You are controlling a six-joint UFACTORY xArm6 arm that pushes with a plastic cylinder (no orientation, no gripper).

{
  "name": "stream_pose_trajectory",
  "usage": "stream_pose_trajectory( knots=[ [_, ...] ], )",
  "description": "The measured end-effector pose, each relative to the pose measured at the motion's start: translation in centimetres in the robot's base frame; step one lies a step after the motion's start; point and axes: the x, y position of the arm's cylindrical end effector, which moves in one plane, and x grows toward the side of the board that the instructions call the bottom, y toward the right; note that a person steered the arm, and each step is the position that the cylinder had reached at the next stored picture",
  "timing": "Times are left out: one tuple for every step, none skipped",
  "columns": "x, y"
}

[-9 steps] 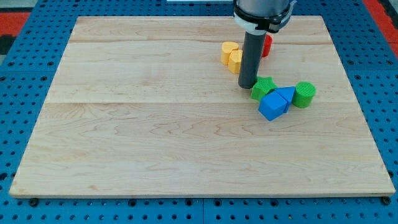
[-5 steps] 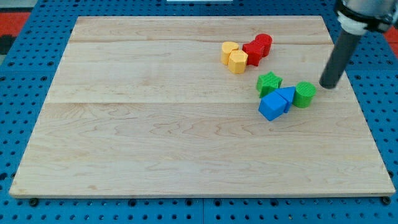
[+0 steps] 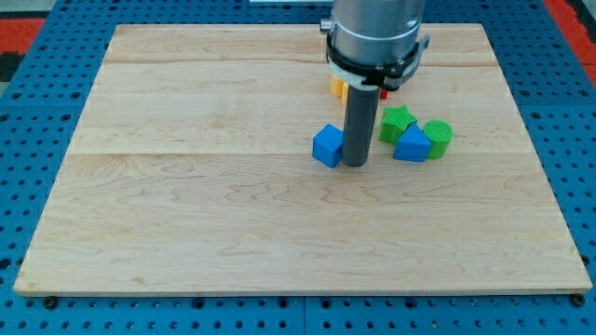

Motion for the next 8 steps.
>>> stream_pose_trajectory(
  knots=[
    [-2.0,-3.2],
    [-5.0,-5.0],
    [-7.7,-7.7],
    [-7.8,-11.7],
    [-11.1,-6.7],
    [-16.0,-6.1],
    [-21.0,-1.1],
    [-21.8,5.2]
  ],
)
